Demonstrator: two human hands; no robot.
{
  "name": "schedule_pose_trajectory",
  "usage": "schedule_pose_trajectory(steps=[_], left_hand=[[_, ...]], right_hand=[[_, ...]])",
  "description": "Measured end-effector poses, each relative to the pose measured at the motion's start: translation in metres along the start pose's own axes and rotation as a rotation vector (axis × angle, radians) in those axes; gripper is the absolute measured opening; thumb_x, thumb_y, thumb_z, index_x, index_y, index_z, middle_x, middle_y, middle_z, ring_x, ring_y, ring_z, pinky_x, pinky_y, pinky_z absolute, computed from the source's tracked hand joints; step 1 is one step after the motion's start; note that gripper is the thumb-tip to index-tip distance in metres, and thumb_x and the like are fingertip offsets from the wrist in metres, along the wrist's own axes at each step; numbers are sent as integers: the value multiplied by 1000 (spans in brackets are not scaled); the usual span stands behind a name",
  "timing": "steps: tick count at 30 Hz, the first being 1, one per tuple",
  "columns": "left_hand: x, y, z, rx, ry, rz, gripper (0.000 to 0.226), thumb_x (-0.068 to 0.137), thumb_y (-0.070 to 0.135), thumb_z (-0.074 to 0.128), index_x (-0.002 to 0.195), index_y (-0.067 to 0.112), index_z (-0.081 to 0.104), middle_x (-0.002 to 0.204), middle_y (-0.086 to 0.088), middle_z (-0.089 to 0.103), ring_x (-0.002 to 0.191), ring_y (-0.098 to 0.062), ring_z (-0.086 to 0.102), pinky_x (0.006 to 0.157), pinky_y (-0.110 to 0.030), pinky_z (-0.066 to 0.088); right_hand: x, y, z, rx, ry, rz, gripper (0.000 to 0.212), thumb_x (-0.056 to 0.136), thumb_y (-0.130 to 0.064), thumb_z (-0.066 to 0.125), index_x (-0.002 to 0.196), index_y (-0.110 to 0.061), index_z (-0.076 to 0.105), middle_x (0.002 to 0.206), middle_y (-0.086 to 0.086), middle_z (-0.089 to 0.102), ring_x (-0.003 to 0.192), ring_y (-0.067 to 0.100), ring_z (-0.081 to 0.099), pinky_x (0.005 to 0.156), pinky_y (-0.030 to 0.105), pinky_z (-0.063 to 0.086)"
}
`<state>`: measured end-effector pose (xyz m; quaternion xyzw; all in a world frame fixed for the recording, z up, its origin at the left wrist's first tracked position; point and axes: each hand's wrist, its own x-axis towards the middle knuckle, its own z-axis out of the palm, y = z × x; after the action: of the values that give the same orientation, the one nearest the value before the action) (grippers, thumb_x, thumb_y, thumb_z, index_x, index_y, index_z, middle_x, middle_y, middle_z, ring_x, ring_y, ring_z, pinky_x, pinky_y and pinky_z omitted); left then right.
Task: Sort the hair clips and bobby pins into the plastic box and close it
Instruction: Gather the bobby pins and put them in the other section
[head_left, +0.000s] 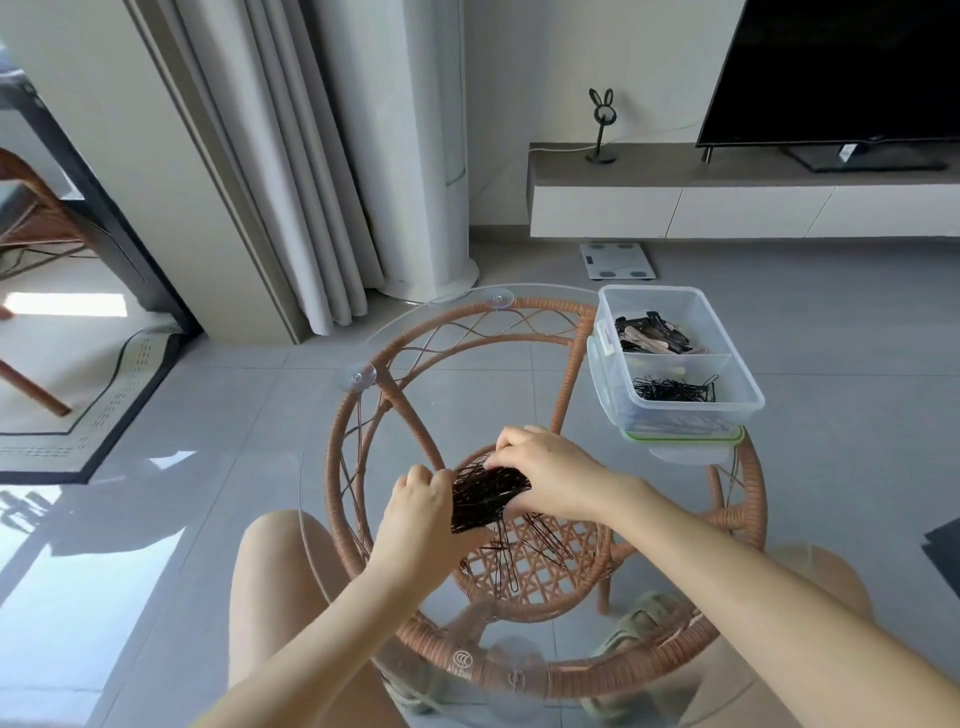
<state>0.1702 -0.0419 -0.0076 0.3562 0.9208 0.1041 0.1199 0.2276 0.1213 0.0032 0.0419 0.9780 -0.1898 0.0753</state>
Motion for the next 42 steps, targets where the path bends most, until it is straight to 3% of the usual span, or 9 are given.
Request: schedule_pose_trajectory(steps=[5,14,18,20,26,33,36,40,42], left_hand=[[11,5,-7,-63,-9,37,30,84,31,62,106,10,61,95,-5,55,76,-16,48,67,-23,40],[15,1,-27,-150,28,114,17,82,23,65,94,11,70,80,-4,68,68,-20,58,55,-23,38],[20,3,-43,-242,33,132,21,80,22,68,98,12,72,85,-5,73,74,-20,65,72,-29,54],[22,1,-52,-266,61,126,29,79,22,70,106,12,70,98,-4,74,86,-17,67,78,-19,50],[30,1,-69,-351,58,78,35,73,25,76,105,12,71,98,-5,74,82,-12,66,77,-17,49],[42,17,-84,-361,80,91,26,74,23,74,98,13,72,81,0,73,68,-17,70,49,-13,48],[48,29,-92,-351,84,119,23,75,23,74,96,15,72,73,2,70,64,-23,70,50,-16,50],[57,52,-101,-344,83,166,19,76,23,72,94,15,72,73,2,71,70,-24,71,52,-20,52],[61,65,-104,-347,83,191,18,76,23,72,93,15,73,73,2,71,70,-25,71,54,-21,53]], right_hand=[[-5,-1,3,-1,32,-39,21,84,-17,57,103,-15,66,94,8,56,90,25,52,79,47,47],[-21,2,-17,161,127,-46,21,85,-15,61,103,-9,69,97,6,65,94,20,57,92,35,44],[-27,6,-32,220,161,-14,19,83,-16,64,99,-10,71,90,2,67,84,14,59,82,23,43],[-31,10,-42,276,178,24,16,81,-17,66,95,-11,73,83,-3,65,77,8,58,77,17,40],[-43,18,-73,398,251,135,18,76,-14,72,93,-10,73,83,-1,68,58,-7,57,60,10,43],[-66,37,-119,440,395,185,12,72,-13,75,81,-19,73,75,-2,70,54,11,63,60,14,49],[-74,59,-138,403,450,237,14,71,-12,76,76,-25,71,76,1,71,52,10,62,62,21,51],[-78,95,-146,306,437,342,10,73,-9,74,83,-12,73,78,2,70,56,16,64,60,17,48],[-76,111,-142,254,380,391,12,74,-9,73,86,-9,72,79,6,71,64,22,66,63,23,48]])
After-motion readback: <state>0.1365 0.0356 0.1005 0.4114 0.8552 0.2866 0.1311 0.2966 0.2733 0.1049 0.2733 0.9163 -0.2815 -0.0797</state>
